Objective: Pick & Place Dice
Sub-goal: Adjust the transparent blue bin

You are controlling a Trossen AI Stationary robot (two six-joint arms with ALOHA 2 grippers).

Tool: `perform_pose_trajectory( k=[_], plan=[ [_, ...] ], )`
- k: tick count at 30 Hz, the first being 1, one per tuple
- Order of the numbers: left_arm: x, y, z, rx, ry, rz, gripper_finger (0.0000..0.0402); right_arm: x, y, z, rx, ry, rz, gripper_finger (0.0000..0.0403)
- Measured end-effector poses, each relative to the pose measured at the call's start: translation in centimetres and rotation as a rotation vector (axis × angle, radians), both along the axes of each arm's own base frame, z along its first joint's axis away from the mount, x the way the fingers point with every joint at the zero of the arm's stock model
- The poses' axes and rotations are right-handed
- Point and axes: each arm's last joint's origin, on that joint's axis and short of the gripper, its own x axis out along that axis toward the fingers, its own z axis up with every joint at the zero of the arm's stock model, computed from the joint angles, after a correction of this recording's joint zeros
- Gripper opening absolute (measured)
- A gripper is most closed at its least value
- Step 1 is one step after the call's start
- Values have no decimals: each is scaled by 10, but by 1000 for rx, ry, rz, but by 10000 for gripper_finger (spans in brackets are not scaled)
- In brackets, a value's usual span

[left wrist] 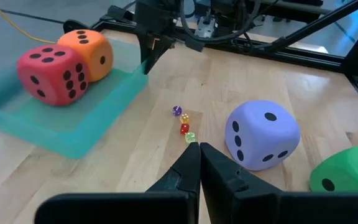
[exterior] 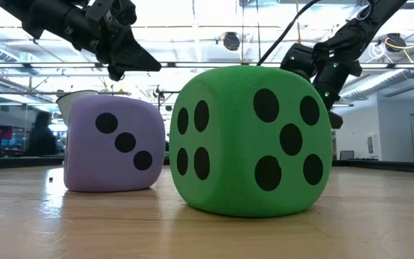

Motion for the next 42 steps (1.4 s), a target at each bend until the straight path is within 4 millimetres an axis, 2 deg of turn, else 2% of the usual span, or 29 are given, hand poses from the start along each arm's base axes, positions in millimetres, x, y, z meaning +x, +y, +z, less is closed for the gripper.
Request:
perform_pose_trajectory(
  k=[12, 30, 35, 42],
  plan=[
    [0, 0, 0, -1, 2, -1, 17, 0, 16, -3, 1, 80, 116, 3],
    [0, 0, -1, -7, 8, 1, 17, -3, 19, 1, 30, 66, 121, 5],
    [0, 0, -1, -6, 8, 0, 17, -6, 20, 10, 13, 33, 119, 31],
    [0, 0, -1, 3, 10, -4, 17, -12, 23, 28, 4, -60, 68, 94]
  ],
)
